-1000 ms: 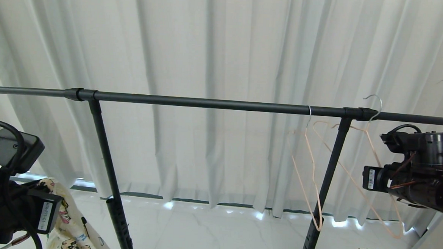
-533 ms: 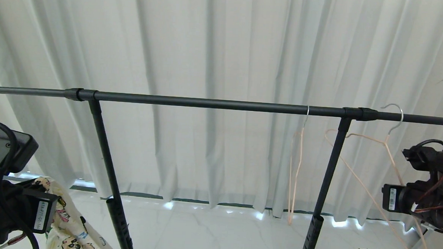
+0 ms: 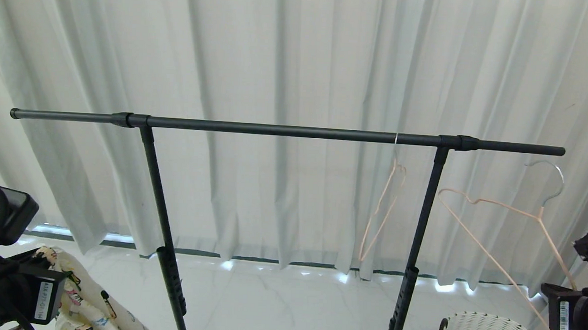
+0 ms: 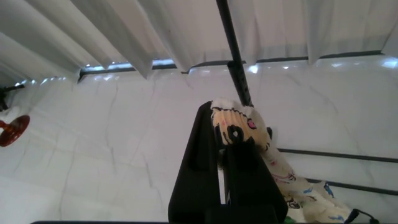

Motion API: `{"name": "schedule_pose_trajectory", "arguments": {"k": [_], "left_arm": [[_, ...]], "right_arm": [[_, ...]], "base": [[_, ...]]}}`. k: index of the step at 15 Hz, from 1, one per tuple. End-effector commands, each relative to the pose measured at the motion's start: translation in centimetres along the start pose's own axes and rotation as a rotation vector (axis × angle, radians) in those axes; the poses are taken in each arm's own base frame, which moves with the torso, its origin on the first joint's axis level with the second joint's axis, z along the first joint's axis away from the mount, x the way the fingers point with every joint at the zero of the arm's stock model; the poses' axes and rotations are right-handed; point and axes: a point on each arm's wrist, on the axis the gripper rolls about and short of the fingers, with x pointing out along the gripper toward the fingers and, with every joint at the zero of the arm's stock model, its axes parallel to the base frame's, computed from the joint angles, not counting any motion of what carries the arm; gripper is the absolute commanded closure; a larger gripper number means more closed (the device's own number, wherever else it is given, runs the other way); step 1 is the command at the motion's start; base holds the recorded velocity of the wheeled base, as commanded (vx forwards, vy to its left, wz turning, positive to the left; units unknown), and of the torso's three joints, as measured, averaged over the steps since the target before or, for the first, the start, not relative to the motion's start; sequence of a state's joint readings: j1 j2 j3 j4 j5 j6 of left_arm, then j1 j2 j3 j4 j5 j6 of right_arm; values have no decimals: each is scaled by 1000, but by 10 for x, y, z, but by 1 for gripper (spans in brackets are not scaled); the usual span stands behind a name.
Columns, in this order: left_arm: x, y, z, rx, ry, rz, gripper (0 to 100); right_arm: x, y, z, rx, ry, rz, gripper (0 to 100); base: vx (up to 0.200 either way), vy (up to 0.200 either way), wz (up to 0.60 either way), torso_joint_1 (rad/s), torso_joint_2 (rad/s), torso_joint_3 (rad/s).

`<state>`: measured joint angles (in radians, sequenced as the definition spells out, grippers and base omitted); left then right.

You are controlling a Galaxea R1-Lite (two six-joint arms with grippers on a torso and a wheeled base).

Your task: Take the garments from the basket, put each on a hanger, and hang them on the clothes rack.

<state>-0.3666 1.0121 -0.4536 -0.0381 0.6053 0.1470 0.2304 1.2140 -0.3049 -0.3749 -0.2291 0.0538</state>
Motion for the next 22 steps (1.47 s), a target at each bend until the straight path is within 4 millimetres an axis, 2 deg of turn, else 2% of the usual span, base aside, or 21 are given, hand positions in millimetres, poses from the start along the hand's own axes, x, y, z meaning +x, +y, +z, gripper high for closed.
{"name": "schedule_pose_trajectory", "arguments": {"k": [1,7,10,12,14,15,17,18,19,20,22], "left_arm": [[-3,2,-2,-6,-9,2,100],[-3,1,-3,-4,-7,0,100],[-5,-1,-2,6,-26,-29,100],[-12,-11,3,48,-77,-117,100],[-23,-22,18,104,-157,-222,100],[-22,-27,29,112,-167,-238,100],[-10,-43,62,52,-156,-239,100],[-2,-51,72,7,-133,-230,100],[18,-68,78,-71,-65,-162,100],[30,-80,81,-104,-33,-93,100],[45,-95,85,-137,-10,-3,100]], "right_arm": [[-12,-2,-4,-8,-37,9,100],[-25,8,5,-56,-120,96,100],[-42,36,12,-146,-163,307,100],[-43,58,7,-209,-107,430,100],[-43,78,-1,-212,-42,527,100],[-49,90,-3,-212,-19,595,100],[-62,117,-7,-209,24,727,100],[-69,125,-8,-203,36,771,100],[-80,136,-8,-191,51,841,100],[-87,141,-9,-181,61,878,100],[-98,150,-5,-160,63,937,100]], "base": [[-200,0,0,7,2,7],[-200,0,0,3,4,2],[-67,0,0,2,-1,1],[0,0,0,0,0,0],[0,0,0,0,0,0],[0,0,0,0,0,0],[0,0,0,0,0,0],[0,0,0,0,0,0],[0,0,0,0,0,0],[0,0,0,0,0,0],[0,0,0,0,0,0]]}}
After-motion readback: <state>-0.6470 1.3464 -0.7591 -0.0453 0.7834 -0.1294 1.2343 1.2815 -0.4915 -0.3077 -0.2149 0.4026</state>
